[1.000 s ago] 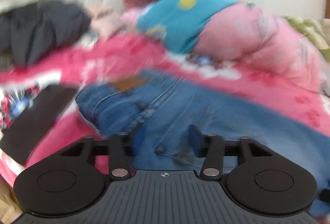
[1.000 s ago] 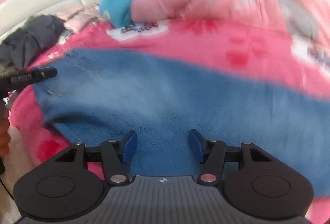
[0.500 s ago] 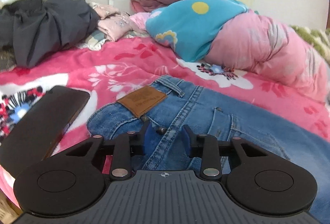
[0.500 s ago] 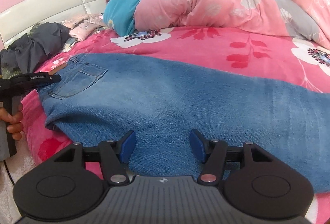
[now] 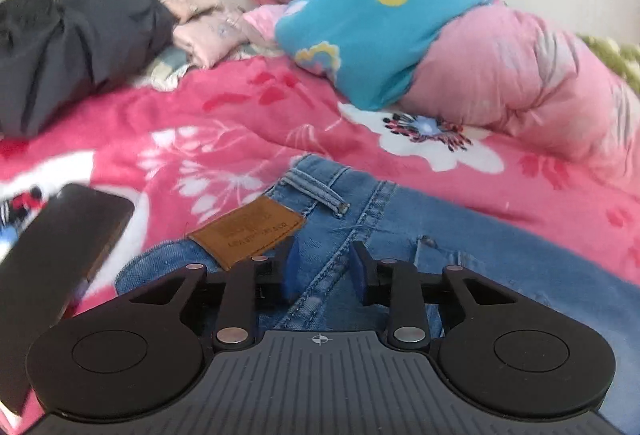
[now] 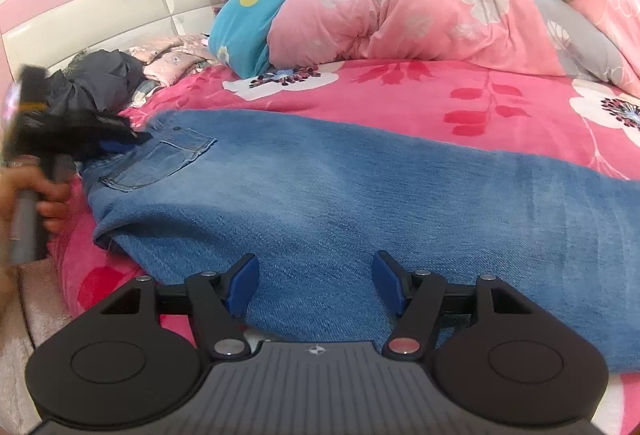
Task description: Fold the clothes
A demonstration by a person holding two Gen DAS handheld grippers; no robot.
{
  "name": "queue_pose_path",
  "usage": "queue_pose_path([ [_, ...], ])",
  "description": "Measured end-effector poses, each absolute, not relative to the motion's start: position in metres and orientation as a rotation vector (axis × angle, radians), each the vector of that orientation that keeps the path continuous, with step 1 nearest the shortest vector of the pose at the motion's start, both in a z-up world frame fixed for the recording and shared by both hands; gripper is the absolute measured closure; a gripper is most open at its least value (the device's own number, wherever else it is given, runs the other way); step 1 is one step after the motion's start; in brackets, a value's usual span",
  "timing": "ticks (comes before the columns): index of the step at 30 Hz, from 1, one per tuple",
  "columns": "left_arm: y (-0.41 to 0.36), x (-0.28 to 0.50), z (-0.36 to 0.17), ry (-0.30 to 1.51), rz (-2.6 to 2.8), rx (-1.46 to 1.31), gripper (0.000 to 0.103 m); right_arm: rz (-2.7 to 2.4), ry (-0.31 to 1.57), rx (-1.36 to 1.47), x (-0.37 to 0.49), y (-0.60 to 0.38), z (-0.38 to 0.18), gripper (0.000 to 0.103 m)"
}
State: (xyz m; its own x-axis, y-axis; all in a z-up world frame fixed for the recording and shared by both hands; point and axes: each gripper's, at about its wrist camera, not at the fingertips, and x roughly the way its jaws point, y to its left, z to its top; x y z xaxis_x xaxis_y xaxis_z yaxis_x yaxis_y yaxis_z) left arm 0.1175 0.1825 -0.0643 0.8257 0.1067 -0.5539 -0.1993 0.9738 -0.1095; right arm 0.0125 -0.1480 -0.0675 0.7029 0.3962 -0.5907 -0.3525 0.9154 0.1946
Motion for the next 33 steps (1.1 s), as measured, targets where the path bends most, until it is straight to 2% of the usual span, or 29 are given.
queue_pose_path([
  [7, 0.171, 0.127, -0.041, 0.551, 0.085, -0.179, 0.070, 0.441, 0.650, 0.079, 0.011, -0.152, -0.071, 0.036],
  [10, 0.181, 0.159, -0.061, 0.671, 0.128, -0.247, 0.070, 0.446, 0.638, 0.081, 0.010, -0.152, -0.072, 0.035],
  [17, 0.174, 0.139, -0.046, 0.602, 0.112, -0.246, 0.067, 0.439, 0.631, 0.101, 0.008, -0.154, -0.069, 0.035],
  [21, 0.140, 0.124, -0.022, 0.537, 0.022, -0.162, 0.052, 0.415, 0.650, 0.153, 0.010, -0.160, -0.056, 0.035],
  [24, 0.100, 0.124, -0.016, 0.543, -0.092, -0.092, 0.042, 0.371, 0.582, 0.160, 0.008, -0.173, -0.035, 0.035],
  [29, 0.036, 0.140, -0.042, 0.663, -0.214, 0.045, 0.041, 0.241, 0.557, 0.178, 0.035, -0.204, -0.013, 0.036],
  [31, 0.026, 0.150, -0.064, 0.725, -0.191, 0.091, 0.039, 0.185, 0.586, 0.157, 0.051, -0.212, -0.018, 0.038],
  [33, 0.026, 0.149, -0.070, 0.698, -0.177, 0.090, 0.038, 0.172, 0.623, 0.157, 0.064, -0.219, -0.035, 0.039],
])
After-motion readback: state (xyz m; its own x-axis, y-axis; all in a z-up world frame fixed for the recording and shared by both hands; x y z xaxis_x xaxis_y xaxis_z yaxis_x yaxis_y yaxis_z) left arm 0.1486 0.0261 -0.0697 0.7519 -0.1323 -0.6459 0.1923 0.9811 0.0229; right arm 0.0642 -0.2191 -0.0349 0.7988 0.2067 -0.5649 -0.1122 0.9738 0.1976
